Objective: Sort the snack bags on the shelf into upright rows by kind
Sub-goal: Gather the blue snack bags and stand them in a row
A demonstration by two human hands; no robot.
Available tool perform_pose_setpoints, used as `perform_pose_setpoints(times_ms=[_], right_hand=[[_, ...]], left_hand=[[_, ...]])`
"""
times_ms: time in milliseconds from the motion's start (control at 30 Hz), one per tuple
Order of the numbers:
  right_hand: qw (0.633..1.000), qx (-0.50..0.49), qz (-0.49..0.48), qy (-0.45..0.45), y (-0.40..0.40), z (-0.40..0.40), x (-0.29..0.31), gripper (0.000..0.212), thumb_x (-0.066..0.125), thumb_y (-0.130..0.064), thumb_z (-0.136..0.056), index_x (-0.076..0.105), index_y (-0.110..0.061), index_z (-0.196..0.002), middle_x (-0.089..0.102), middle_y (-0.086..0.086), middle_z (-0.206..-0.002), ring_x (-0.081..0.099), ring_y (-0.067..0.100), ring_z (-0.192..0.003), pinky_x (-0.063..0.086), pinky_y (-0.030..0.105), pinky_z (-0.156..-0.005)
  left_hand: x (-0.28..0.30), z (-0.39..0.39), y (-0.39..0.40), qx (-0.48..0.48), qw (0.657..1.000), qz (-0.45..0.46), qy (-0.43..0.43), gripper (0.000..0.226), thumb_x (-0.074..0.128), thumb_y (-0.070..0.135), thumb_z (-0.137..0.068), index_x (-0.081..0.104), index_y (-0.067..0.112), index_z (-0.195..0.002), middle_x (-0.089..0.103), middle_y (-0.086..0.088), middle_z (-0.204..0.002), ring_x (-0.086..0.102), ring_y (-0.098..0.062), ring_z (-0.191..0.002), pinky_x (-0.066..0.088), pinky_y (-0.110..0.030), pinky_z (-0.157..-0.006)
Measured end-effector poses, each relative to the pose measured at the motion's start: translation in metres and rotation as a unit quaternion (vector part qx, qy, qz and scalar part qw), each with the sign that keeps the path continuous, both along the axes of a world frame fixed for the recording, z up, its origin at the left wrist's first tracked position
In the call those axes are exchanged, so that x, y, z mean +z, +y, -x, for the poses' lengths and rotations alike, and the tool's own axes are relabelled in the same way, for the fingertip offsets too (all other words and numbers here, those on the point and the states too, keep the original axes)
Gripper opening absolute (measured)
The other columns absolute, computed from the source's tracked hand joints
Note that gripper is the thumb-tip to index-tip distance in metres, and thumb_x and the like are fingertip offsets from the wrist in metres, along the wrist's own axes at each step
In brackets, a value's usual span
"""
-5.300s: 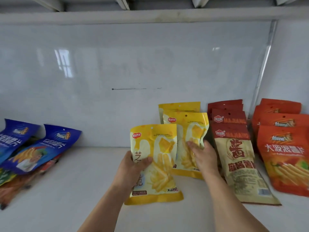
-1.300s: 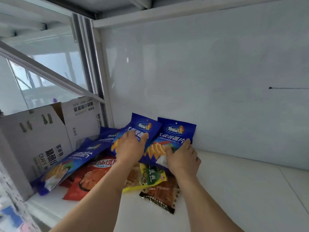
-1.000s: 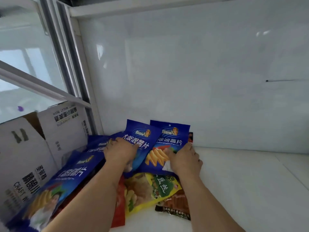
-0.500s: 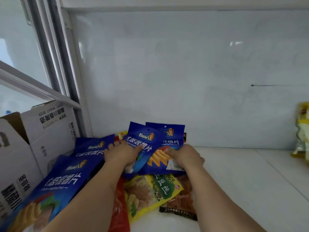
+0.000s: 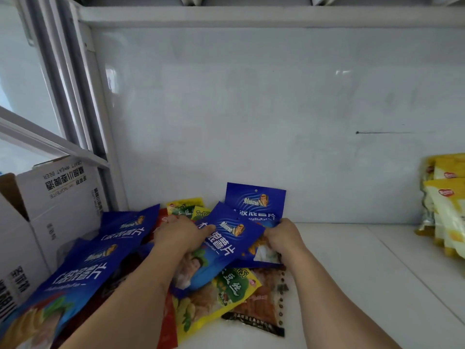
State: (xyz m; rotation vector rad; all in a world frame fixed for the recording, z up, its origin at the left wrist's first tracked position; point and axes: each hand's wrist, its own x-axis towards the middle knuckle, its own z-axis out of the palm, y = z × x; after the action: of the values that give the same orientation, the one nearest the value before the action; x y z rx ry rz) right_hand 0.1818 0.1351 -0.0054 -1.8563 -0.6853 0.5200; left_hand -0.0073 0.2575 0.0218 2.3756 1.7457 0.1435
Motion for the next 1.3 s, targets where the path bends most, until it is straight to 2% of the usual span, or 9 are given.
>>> perform_pose_setpoints(times_ms=[167,267,333,500,667,800,900,1100,1300], right_hand=[[0.997,0.016,-0.059,0.049,-0.015,-0.004,0.000,0.027,0.081,-0.014,-0.081,0.055,-0.022,-0.079,0.067,0.001,-0.085,0.065,0.018,-0.079,0.053,0.030,-0.069],[0.990,0.018,-0.100,0.099,-0.025,-0.006,-0.001,0.025,0.083,-0.015,-0.079,0.061,-0.017,-0.090,0.071,0.001,-0.088,0.070,0.020,-0.080,0.056,0.030,-0.067],[0.986,0.027,-0.110,0.120,-0.030,-0.008,-0.001,0.026,0.083,-0.015,-0.080,0.065,-0.010,-0.098,0.075,0.005,-0.088,0.073,0.025,-0.080,0.060,0.037,-0.072],[0.976,0.061,-0.135,0.159,-0.043,-0.019,-0.005,0.035,0.083,-0.013,-0.080,0.066,-0.008,-0.110,0.078,0.009,-0.096,0.076,0.026,-0.084,0.061,0.046,-0.084],[0.971,0.061,-0.168,0.162,-0.058,-0.029,-0.006,0.035,0.083,-0.023,-0.081,0.063,-0.016,-0.109,0.077,0.005,-0.101,0.076,0.023,-0.087,0.060,0.047,-0.086],[0.964,0.064,-0.185,0.182,-0.069,-0.034,-0.008,0.029,0.077,-0.029,-0.087,0.060,-0.022,-0.109,0.076,0.003,-0.101,0.076,0.022,-0.088,0.060,0.048,-0.086],[0.960,0.061,-0.194,0.193,-0.080,-0.038,-0.010,0.029,0.073,-0.034,-0.090,0.061,-0.022,-0.114,0.077,0.003,-0.103,0.076,0.022,-0.087,0.060,0.048,-0.085],[0.967,0.044,-0.198,0.155,-0.129,-0.060,-0.005,0.028,0.072,-0.037,-0.090,0.060,-0.028,-0.115,0.076,-0.001,-0.103,0.077,0.020,-0.085,0.062,0.044,-0.080],[0.981,0.014,-0.176,0.080,-0.178,-0.084,0.003,0.030,0.075,-0.035,-0.088,0.060,-0.032,-0.113,0.074,-0.004,-0.108,0.075,0.017,-0.094,0.061,0.043,-0.084]], left_hand=[[0.003,-0.003,-0.010,-0.009,0.998,-0.008,-0.063,0.071,0.060,0.070,-0.085,0.058,0.008,-0.120,0.064,-0.011,-0.117,0.065,-0.028,-0.104,0.055,-0.041,-0.087],[0.006,-0.006,-0.019,-0.004,0.996,0.012,-0.093,0.049,0.062,0.058,-0.091,0.057,0.009,-0.093,0.062,-0.004,-0.082,0.063,-0.022,-0.081,0.052,-0.035,-0.072],[0.007,-0.008,-0.025,0.010,0.992,0.024,-0.122,0.046,0.062,0.054,-0.093,0.054,0.010,-0.081,0.060,-0.004,-0.074,0.059,-0.020,-0.071,0.051,-0.034,-0.070],[0.013,-0.011,-0.042,0.020,0.964,0.120,-0.236,0.047,0.059,0.047,-0.098,0.061,0.002,-0.112,0.067,-0.010,-0.093,0.065,-0.024,-0.082,0.053,-0.035,-0.076],[0.016,-0.004,-0.057,0.045,0.925,0.191,-0.325,0.045,0.064,0.046,-0.095,0.069,0.002,-0.104,0.076,-0.015,-0.096,0.073,-0.033,-0.092,0.057,-0.045,-0.094],[0.009,0.000,-0.072,0.056,0.861,0.269,-0.428,0.036,0.073,0.032,-0.091,0.066,0.002,-0.112,0.079,-0.016,-0.092,0.076,-0.037,-0.088,0.059,-0.055,-0.090],[0.003,0.000,-0.090,0.051,0.814,0.308,-0.490,0.026,0.072,0.017,-0.093,0.063,0.003,-0.112,0.078,-0.019,-0.096,0.076,-0.036,-0.084,0.062,-0.051,-0.079],[-0.009,-0.019,-0.119,-0.017,0.774,0.291,-0.562,0.019,0.064,0.010,-0.097,0.063,0.007,-0.116,0.079,-0.016,-0.099,0.076,-0.037,-0.092,0.057,-0.059,-0.092],[-0.010,-0.056,-0.145,-0.089,0.748,0.269,-0.600,0.019,0.062,0.017,-0.099,0.059,0.015,-0.118,0.078,-0.011,-0.105,0.077,-0.033,-0.091,0.060,-0.056,-0.086]])
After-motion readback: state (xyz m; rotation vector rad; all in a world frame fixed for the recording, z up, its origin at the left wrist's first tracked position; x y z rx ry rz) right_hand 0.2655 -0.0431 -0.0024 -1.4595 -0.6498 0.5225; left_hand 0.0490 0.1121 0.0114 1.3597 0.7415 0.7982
